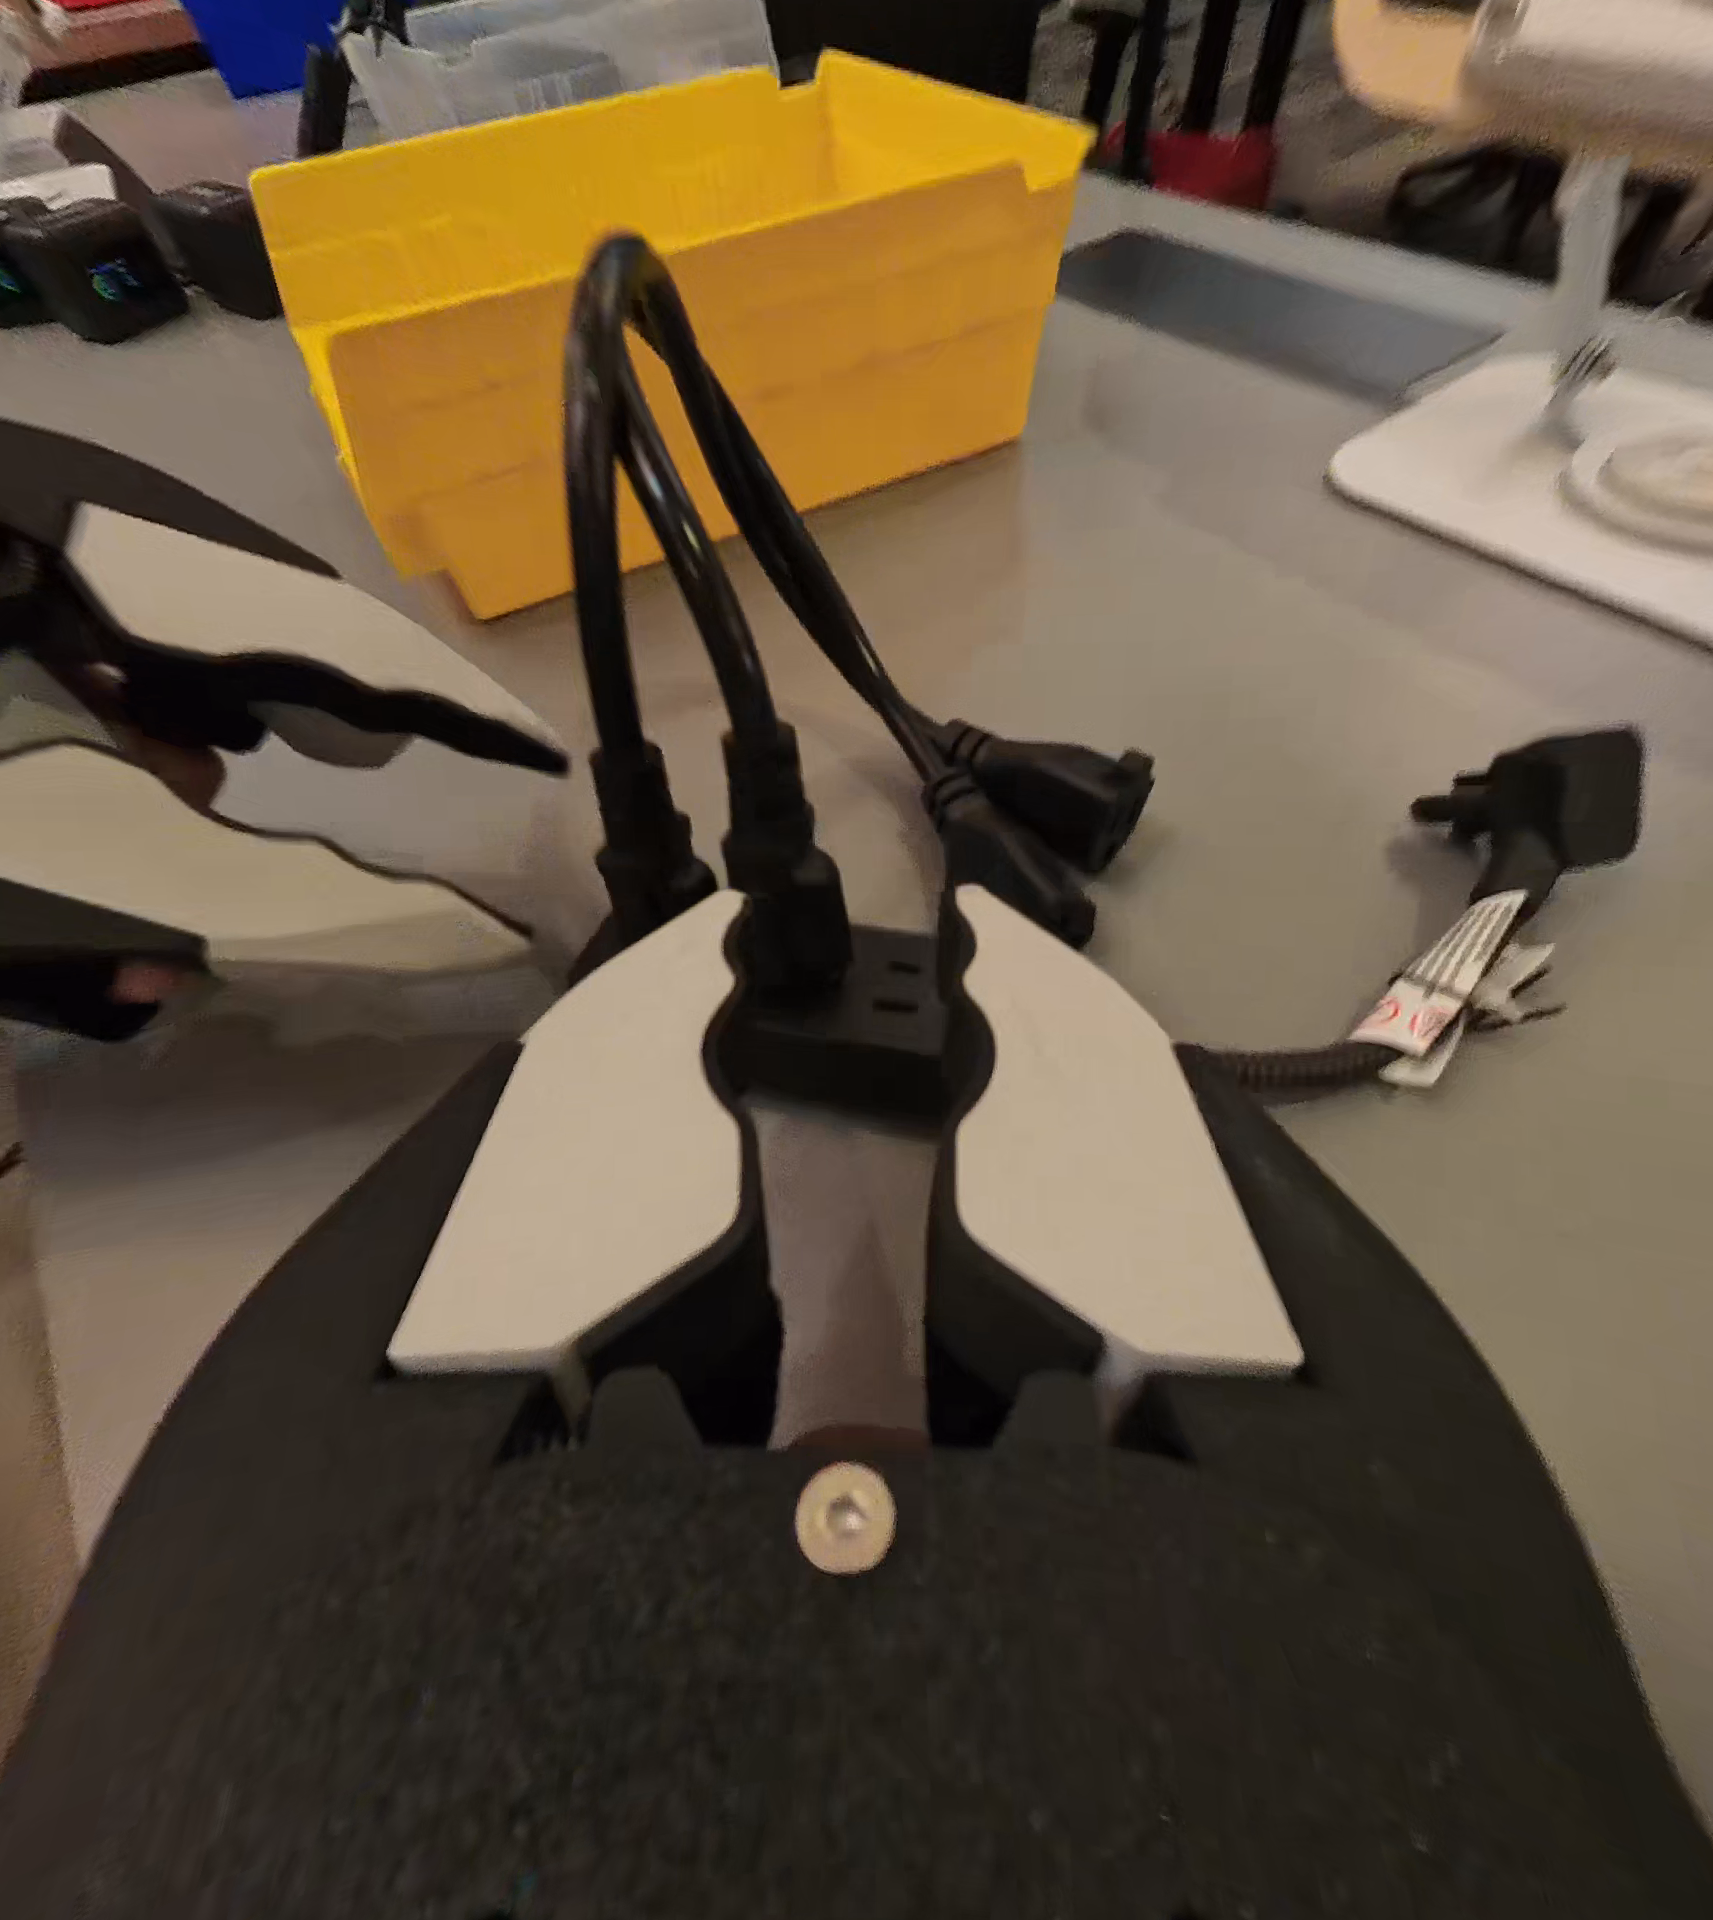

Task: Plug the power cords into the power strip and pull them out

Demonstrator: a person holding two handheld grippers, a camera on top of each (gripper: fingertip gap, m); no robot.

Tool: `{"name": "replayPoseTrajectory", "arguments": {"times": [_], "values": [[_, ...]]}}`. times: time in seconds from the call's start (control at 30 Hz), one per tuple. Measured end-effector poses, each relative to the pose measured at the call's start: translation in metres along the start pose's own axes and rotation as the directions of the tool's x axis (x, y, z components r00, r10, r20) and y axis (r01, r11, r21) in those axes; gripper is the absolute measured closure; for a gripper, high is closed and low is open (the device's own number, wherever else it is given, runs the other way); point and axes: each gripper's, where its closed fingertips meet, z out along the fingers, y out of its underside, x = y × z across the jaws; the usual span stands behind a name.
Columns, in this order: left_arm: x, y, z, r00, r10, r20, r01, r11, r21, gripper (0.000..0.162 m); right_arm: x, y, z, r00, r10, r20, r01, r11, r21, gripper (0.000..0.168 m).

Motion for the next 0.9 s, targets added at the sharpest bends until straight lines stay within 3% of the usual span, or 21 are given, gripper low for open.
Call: {"name": "replayPoseTrajectory", "arguments": {"times": [0.1, 0.2, 0.3, 0.47, 0.73, 0.9], "values": [[0.012, 0.007, 0.017, 0.99, -0.026, -0.138, 0.017, 0.998, -0.067, 0.11, -0.012, -0.01, 0.005, 0.997, -0.057, -0.048, 0.058, 0.998, 0.019, 0.136], [0.016, 0.004, 0.035, 0.988, 0.044, -0.148, -0.056, 0.996, -0.075, 0.104, -0.017, -0.002, 0.018, 0.987, -0.104, -0.12, 0.099, 0.994, -0.04, 0.136], [0.019, -0.005, 0.049, 0.986, 0.064, -0.151, -0.073, 0.996, -0.05, 0.119, -0.005, 0.006, 0.029, 0.967, -0.111, -0.229, 0.096, 0.992, -0.076, 0.142], [0.017, -0.008, 0.053, 0.983, 0.018, -0.182, -0.023, 0.999, -0.024, 0.12, -0.001, 0.003, 0.034, 0.97, -0.103, -0.219, 0.094, 0.994, -0.05, 0.147], [0.015, -0.007, 0.055, 0.988, 0.072, -0.14, -0.076, 0.997, -0.022, 0.12, -0.003, -0.009, 0.029, 0.987, -0.029, -0.161, 0.033, 0.999, 0.022, 0.141], [0.014, -0.007, 0.055, 0.988, 0.083, -0.127, -0.087, 0.996, -0.023, 0.12, -0.003, -0.008, 0.039, 0.987, -0.039, -0.156, 0.042, 0.999, 0.02, 0.152]]}}
